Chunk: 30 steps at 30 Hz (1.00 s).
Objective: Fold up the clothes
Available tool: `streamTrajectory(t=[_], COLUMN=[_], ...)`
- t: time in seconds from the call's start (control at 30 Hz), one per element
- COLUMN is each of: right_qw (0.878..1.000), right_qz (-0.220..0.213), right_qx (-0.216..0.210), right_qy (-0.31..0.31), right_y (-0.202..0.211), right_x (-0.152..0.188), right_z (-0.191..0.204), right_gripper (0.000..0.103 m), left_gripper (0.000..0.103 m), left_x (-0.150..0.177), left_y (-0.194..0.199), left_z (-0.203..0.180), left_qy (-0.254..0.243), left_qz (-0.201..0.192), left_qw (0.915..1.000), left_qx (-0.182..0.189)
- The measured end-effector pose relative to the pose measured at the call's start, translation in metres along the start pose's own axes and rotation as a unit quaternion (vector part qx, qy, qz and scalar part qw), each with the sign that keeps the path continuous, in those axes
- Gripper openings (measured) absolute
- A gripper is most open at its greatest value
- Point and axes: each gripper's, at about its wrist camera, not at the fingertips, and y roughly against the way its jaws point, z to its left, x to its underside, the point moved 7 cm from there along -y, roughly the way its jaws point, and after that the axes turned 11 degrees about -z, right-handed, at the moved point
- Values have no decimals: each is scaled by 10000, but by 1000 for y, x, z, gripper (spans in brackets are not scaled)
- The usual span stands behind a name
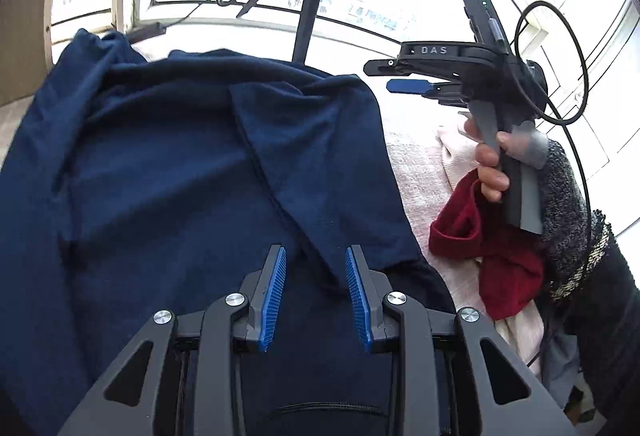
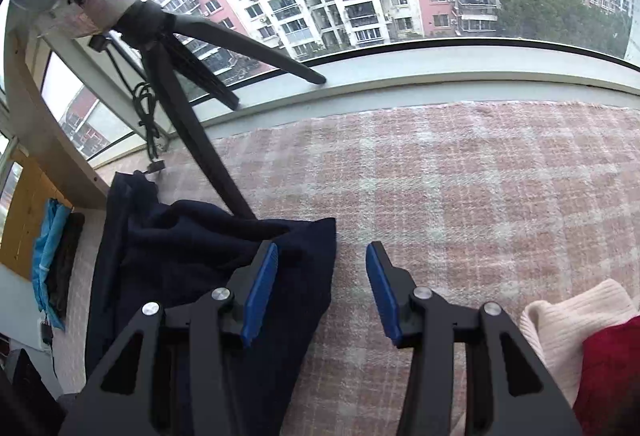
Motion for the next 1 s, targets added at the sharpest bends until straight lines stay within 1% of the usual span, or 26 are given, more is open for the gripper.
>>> streamTrajectory(t=[0.07, 0.17, 0.23, 0.27, 0.3, 0.33, 0.4, 0.47, 0.53, 0.57, 0.6, 0.63, 0.67, 0.7, 0.77, 0.83, 0.87, 0.93, 1.0], right_qw=[9993, 9963, 9929, 9915, 9898, 9870, 9792, 9731, 9702, 9696, 9690, 9690, 9698, 9742, 9766, 9723, 9707, 9743, 9759], right_qz=[174, 396, 581, 702, 828, 982, 1276, 1406, 1318, 1308, 1299, 1298, 1301, 1322, 1420, 1663, 1746, 1552, 1468], right_qx=[-295, -618, -705, -659, -597, -454, -180, -43, 244, 315, 388, 474, 534, 465, 286, 286, 266, 54, -19], right_qy=[144, 444, 765, 873, 995, 1189, 1565, 1824, 2019, 2046, 2066, 2049, 1993, 1772, 1587, 1617, 1629, 1633, 1614], right_y=[18, 58, 88, 98, 106, 104, 101, 90, 84, 83, 82, 83, 85, 89, 95, 98, 100, 113, 127], right_x=[8, 34, 59, 75, 90, 106, 136, 155, 158, 159, 159, 158, 157, 155, 157, 166, 169, 170, 175], right_z=[15, 42, 55, 57, 59, 61, 64, 66, 64, 62, 59, 54, 48, 42, 36, 37, 38, 49, 55], right_gripper=[46, 46, 46, 46, 46, 46, 46, 46, 45, 44, 37, 25, 21, 21, 23, 42, 43, 45, 50], left_gripper=[32, 32, 37, 42, 42, 42, 42, 42, 42, 42, 42, 42, 42, 42, 42, 42, 42, 43, 44], left_x=[-2, -7, -10, -7, -4, 1, 17, 33, 48, 56, 64, 71, 79, 87, 102, 117, 123, 133, 147], left_y=[10, 33, 48, 56, 63, 67, 68, 69, 72, 73, 74, 75, 76, 77, 80, 83, 85, 92, 98], left_z=[1, 7, 10, 11, 10, 7, -6, -18, -27, -31, -35, -39, -44, -48, -56, -64, -64, -61, -56], left_qy=[-66, -25, -2, -7, -34, -52, 30, 98, 75, 63, 51, 39, 27, 15, -9, -35, -57, -134, -172], left_qz=[0, -41, -53, -12, 15, 49, 209, 361, 455, 501, 548, 595, 642, 688, 782, 873, 898, 880, 944], left_qw=[10000, 9998, 9994, 9991, 9990, 9988, 9975, 9955, 9946, 9941, 9936, 9930, 9924, 9918, 9904, 9890, 9891, 9901, 9911], left_qx=[34, 216, 348, 435, 451, 474, 679, 866, 927, 958, 989, 1019, 1050, 1080, 1141, 1190, 1168, 1089, 927])
